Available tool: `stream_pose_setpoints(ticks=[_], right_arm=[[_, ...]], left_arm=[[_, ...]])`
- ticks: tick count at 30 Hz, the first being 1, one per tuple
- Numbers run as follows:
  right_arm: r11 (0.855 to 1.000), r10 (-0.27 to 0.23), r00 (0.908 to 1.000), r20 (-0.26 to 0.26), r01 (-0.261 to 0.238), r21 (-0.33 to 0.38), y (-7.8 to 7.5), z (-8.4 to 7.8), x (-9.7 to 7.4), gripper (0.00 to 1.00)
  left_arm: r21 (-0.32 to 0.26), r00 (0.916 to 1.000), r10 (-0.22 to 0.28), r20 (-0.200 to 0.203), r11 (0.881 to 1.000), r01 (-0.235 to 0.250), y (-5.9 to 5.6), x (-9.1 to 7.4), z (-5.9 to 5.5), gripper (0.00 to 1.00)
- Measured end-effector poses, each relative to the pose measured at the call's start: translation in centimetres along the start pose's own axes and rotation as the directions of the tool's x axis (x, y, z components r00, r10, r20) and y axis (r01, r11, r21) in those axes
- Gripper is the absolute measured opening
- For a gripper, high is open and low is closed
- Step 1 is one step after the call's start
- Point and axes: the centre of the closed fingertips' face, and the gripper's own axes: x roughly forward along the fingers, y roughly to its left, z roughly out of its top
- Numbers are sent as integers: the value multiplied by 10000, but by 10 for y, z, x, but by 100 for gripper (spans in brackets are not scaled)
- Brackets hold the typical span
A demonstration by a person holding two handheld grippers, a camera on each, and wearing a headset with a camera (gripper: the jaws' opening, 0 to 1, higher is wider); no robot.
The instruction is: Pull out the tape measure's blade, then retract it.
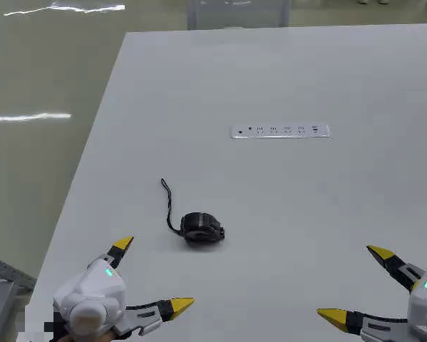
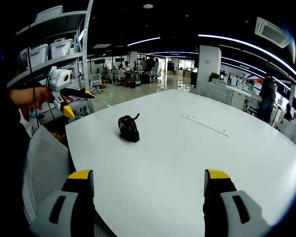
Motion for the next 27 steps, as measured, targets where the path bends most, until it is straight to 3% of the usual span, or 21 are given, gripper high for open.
stream_pose_setpoints(ticks=[12, 27], right_arm=[[10000, -43, 10000, -11, 43, -27, 0, -1, 1, 96], [9991, 170, 9997, 157, -164, -385, 0, 2, 2, 92]], left_arm=[[-45, 10000, -36, 55, 10000, 36, -1, 0, 2, 99], [204, 9998, -53, -214, 9998, 57, 4, 3, -1, 96]])
